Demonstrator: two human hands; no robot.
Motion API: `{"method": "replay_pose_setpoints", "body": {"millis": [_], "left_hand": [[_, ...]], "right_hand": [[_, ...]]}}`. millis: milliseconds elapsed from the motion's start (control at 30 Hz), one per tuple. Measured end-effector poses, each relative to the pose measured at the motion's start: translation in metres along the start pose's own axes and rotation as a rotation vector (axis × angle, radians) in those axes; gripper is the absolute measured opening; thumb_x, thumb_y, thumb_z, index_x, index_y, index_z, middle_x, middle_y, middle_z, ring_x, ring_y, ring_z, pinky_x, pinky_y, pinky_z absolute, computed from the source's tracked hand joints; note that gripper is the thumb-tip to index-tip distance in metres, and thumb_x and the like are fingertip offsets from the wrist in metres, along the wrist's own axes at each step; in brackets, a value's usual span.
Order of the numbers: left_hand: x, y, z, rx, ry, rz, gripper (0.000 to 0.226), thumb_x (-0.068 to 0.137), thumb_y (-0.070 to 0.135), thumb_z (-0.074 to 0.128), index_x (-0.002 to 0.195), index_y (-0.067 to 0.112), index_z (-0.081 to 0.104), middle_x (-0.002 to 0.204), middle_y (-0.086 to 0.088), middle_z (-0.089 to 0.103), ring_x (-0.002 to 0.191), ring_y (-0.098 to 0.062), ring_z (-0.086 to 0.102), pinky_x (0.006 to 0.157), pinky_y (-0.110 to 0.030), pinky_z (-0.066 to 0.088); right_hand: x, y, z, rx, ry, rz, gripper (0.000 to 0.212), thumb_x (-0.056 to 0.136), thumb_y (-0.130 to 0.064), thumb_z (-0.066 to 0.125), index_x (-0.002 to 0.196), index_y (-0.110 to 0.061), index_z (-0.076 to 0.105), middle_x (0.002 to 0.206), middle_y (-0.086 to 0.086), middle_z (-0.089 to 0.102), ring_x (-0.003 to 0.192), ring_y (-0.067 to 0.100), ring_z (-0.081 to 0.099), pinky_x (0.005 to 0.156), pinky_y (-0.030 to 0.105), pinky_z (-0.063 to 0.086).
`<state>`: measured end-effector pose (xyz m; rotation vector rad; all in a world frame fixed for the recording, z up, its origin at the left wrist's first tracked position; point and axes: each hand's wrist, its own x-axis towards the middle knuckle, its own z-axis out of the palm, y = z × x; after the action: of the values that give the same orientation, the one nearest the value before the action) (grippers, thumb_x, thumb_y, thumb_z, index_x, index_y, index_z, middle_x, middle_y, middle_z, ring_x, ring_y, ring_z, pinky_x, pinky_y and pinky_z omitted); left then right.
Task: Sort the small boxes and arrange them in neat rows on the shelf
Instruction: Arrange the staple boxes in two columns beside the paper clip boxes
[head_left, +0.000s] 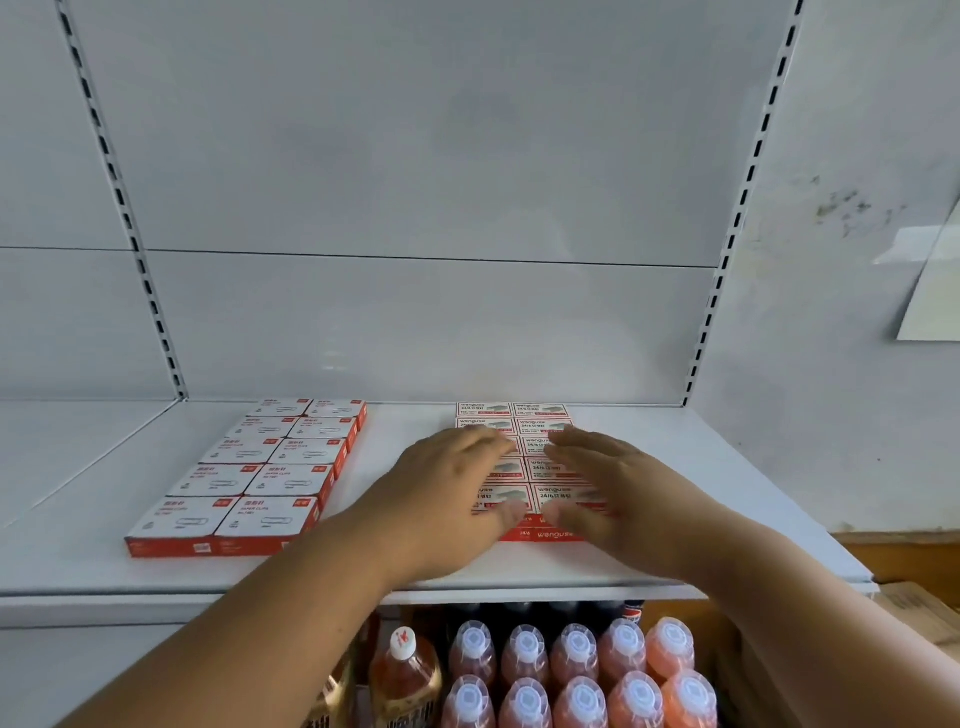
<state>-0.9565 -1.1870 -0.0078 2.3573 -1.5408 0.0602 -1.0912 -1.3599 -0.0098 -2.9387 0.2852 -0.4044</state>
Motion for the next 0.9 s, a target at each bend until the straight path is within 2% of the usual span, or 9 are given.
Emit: {"method": "replay_pose_setpoints", "body": {"millis": [67,133,300,400,600,700,833,900], "left_hand": [[0.010,-0.001,-0.004,-0.026,-0.035,-0.021,0.064,0.101,0.052,0.035,0.157,0.031,0.014,0.163,0.017,0.006,0.149,-0.004,0.004,0.112,-0.019,0.000],[0.021,-0.003,-0.004,-0.038,-0.075,-0.043,0.060,0.103,0.048,0.031,0.157,0.029,0.013,0.164,0.015,0.002,0.149,-0.003,0.001,0.112,-0.018,-0.001],[0.029,-0.003,0.008,-0.097,-0.081,-0.027,0.052,0.105,0.039,0.036,0.154,0.024,0.029,0.163,0.010,0.016,0.150,-0.005,0.007,0.115,-0.019,0.007],[0.030,-0.006,0.015,-0.138,-0.029,-0.032,0.051,0.104,0.038,0.040,0.152,0.023,0.034,0.161,0.009,0.024,0.149,-0.005,0.013,0.111,-0.015,0.006],[0.029,-0.008,0.019,-0.157,-0.004,-0.043,0.051,0.103,0.038,0.043,0.151,0.024,0.036,0.160,0.010,0.027,0.148,-0.005,0.015,0.117,-0.020,0.009],[0.026,-0.007,0.012,-0.214,0.038,-0.076,0.051,0.102,0.042,0.044,0.151,0.029,0.035,0.159,0.011,0.029,0.145,-0.007,0.024,0.116,-0.023,0.018],[0.017,-0.007,0.000,-0.156,0.167,-0.031,0.041,0.100,0.039,0.049,0.139,0.030,0.052,0.146,0.015,0.045,0.135,-0.003,0.034,0.105,-0.015,0.022],[0.006,-0.009,-0.003,-0.111,0.238,-0.008,0.035,0.097,0.040,0.054,0.130,0.031,0.059,0.132,0.018,0.052,0.125,-0.002,0.040,0.103,-0.016,0.028]], "right_hand": [[0.010,-0.001,-0.004,0.051,-0.006,0.040,0.064,0.096,-0.055,0.041,0.152,-0.026,0.032,0.161,-0.011,0.020,0.147,0.000,0.011,0.108,0.009,0.000],[0.021,-0.001,-0.007,0.071,-0.053,0.076,0.058,0.101,-0.049,0.033,0.153,-0.025,0.030,0.162,-0.011,0.016,0.148,0.001,0.008,0.105,0.009,-0.001],[0.028,-0.007,-0.003,0.052,-0.150,0.070,0.050,0.105,-0.041,0.028,0.146,-0.017,0.042,0.158,-0.001,0.031,0.146,0.009,0.021,0.106,0.009,0.008],[0.028,-0.007,-0.001,0.043,-0.126,0.080,0.049,0.105,-0.041,0.028,0.147,-0.020,0.041,0.160,-0.004,0.026,0.148,0.007,0.017,0.105,0.008,0.005],[0.030,-0.008,0.002,0.007,-0.106,0.068,0.047,0.105,-0.038,0.030,0.148,-0.019,0.040,0.159,-0.004,0.028,0.147,0.007,0.019,0.111,0.013,0.009],[0.029,-0.006,-0.001,0.045,-0.098,0.065,0.045,0.105,-0.038,0.033,0.144,-0.020,0.045,0.157,-0.005,0.035,0.145,0.006,0.024,0.105,0.008,0.011],[0.023,-0.003,-0.009,0.134,0.030,0.082,0.039,0.104,-0.035,0.036,0.130,-0.017,0.060,0.144,-0.004,0.051,0.130,0.009,0.044,0.099,0.013,0.028],[0.015,0.001,-0.010,0.159,0.103,0.081,0.037,0.102,-0.039,0.041,0.127,-0.023,0.063,0.141,-0.010,0.054,0.126,0.006,0.047,0.094,0.011,0.031]]}}
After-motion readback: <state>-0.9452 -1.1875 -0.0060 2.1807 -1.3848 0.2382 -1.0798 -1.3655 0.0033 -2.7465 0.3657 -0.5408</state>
